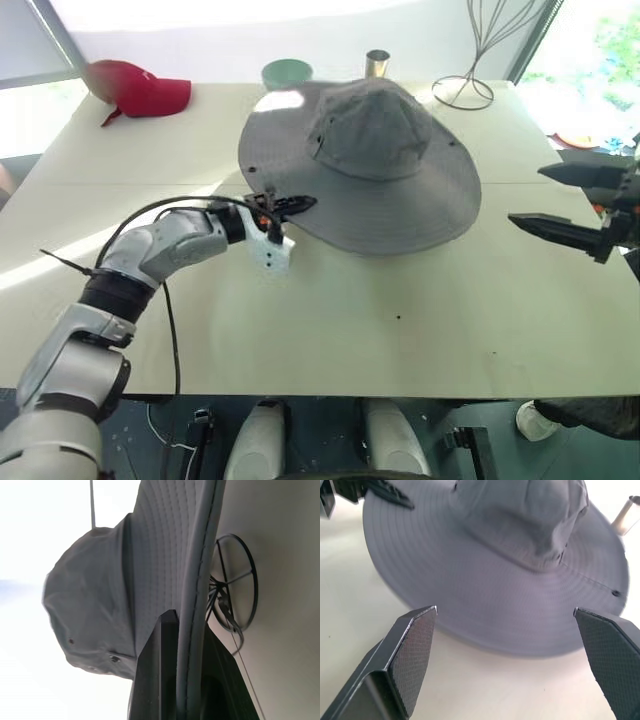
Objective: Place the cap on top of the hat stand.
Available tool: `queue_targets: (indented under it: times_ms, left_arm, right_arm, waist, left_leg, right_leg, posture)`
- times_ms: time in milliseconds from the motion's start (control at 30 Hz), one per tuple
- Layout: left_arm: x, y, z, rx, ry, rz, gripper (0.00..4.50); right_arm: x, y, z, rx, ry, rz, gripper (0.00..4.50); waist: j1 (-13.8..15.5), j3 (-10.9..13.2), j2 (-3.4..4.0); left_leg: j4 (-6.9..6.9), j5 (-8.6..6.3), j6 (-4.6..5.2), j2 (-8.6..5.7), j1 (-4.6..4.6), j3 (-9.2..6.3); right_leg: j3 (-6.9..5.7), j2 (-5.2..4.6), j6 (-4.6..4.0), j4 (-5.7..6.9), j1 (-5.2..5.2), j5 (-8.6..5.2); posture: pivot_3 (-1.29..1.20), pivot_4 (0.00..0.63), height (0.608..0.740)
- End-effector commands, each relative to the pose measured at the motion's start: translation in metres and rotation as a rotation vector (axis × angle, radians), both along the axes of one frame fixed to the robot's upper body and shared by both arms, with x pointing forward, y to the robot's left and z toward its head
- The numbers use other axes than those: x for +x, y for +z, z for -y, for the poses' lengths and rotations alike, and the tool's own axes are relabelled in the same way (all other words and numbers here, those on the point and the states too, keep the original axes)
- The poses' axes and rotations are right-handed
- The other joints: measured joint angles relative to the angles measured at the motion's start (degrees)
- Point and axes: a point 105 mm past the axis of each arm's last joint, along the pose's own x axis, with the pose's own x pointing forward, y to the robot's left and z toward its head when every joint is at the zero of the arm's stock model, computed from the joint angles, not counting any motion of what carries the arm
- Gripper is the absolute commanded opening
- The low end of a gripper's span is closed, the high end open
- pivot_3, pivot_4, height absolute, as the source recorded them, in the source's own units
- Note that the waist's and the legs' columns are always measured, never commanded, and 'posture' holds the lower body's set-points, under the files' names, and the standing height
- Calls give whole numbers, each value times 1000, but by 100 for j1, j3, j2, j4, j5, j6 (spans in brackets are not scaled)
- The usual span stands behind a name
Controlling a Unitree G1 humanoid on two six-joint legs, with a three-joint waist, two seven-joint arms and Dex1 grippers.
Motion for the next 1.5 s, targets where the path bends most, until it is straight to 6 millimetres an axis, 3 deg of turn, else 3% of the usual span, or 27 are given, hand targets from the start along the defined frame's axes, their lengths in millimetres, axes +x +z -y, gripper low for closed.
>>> queue_targets:
  times_ms: [33, 267, 500, 733, 900, 1033, 1267, 1500]
  left_arm:
    - [0, 20, -3, -68, 15, -1, 41]
    - [-5, 2, -2, 60, -24, 38, 41]
    - [14, -4, -10, -44, 74, -60, 41]
    - [11, -14, -2, -63, 54, -91, 41]
    - [6, -14, -1, -86, 37, -124, 2303]
    - [2, -8, -6, -87, 37, -125, 4477]
    - [-1, 8, -26, -157, 93, -165, 4477]
    - [-23, 34, -63, -304, 134, -417, 4477]
  right_arm:
    - [-4, 14, -1, -32, 1, 64, 4500]
    - [-2, 13, -3, -34, 8, 70, 4500]
    - [0, 14, -3, -32, 8, 86, 4500]
    - [2, 14, -5, -37, 17, 92, 4500]
    - [3, 14, -5, -49, 22, 89, 4500]
    - [4, 12, -6, -60, 28, 86, 4500]
    - [4, 8, -6, -65, 36, 79, 4500]
    - [-3, -13, -11, -246, 71, 80, 4500]
  waist:
    - [-2, 0, 0]
    - [-5, 0, 1]
    - [0, -1, 2]
    - [-11, -1, 2]
    - [-6, -1, 2]
    - [-2, -1, 2]
    - [-17, -2, 3]
    - [-26, -1, 3]
  left_leg:
    - [0, 0, 0, 0, 0, 0]
    - [-1, 0, 0, 0, 2, 0]
    - [1, 0, 0, 0, 2, 0]
    - [1, 0, 0, 0, 3, -1]
    - [1, 0, 0, 0, 3, 0]
    - [1, 0, 0, 0, 3, 0]
    - [0, 0, 0, 1, 3, -1]
    - [-3, 0, 0, 3, 2, -1]
  right_leg:
    - [0, 1, 0, 0, 0, 0]
    - [0, 1, 0, 0, 0, 0]
    - [0, 1, 0, 0, 2, 0]
    - [0, 1, 0, 1, 2, 0]
    - [0, 1, 0, 1, 1, 0]
    - [0, 1, 0, 1, 2, 0]
    - [1, 1, 0, 1, 1, 0]
    - [0, 1, -1, 3, -3, 0]
  posture:
    - [0, 150, 740]
    - [0, 150, 740]
    - [0, 150, 740]
    - [0, 150, 740]
    - [0, 150, 740]
    - [0, 150, 740]
    - [0, 150, 740]
    - [0, 150, 740]
